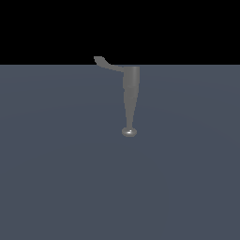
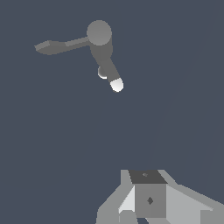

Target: Turn on the faucet by rotating a designated handle.

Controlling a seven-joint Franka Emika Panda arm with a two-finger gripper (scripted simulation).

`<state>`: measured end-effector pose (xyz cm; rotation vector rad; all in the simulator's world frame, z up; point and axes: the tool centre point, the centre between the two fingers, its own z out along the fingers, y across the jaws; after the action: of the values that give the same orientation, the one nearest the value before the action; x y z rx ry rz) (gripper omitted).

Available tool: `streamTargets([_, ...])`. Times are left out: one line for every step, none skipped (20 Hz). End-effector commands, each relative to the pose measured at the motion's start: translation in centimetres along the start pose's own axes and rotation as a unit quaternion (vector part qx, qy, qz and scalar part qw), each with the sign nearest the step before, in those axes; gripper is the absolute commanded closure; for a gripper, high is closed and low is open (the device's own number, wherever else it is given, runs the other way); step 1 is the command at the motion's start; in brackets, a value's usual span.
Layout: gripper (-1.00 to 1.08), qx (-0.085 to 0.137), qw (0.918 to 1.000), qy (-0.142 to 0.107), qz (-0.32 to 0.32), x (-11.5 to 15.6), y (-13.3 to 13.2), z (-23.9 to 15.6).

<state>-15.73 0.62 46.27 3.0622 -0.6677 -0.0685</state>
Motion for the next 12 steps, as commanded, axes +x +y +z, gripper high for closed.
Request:
streamTargets([1.08,0.003,0.9995,0.000,0.031,1.3,-0.8,0.3])
streamTargets([1.08,0.004,0.9991,0.000,0.043,1.8,-1.2,0.4])
streamTargets([1.08,0.004,0.9985,0.000,0.055,2.3,-1.5,0.5])
streamTargets([1.08,0.005,0.9977,0.000,0.068,2.8,-1.8,0.7])
streamTargets([1.08,0.006,0.9968,0.000,0.080,3.3,-2.1,0.8])
streamTargets([1.08,0.007,0.9957,-0.001,0.092,3.8,-2.5,1.0])
streamTargets([1.08,0.008,0.9945,-0.001,0.104,4.3,-2.8,1.2])
streamTargets([1.08,0.008,0.9932,-0.001,0.116,4.8,-3.1,1.3])
streamTargets([1.08,0.009,0.9917,-0.001,0.129,5.3,-3.5,1.5])
streamTargets([1.08,0.010,0.9900,-0.001,0.141,5.8,-3.8,1.7])
streamTargets([1.08,0.010,0.9882,-0.001,0.153,6.2,-4.1,2.0])
streamTargets([1.08,0.011,0.9862,-0.001,0.165,6.7,-4.5,2.2])
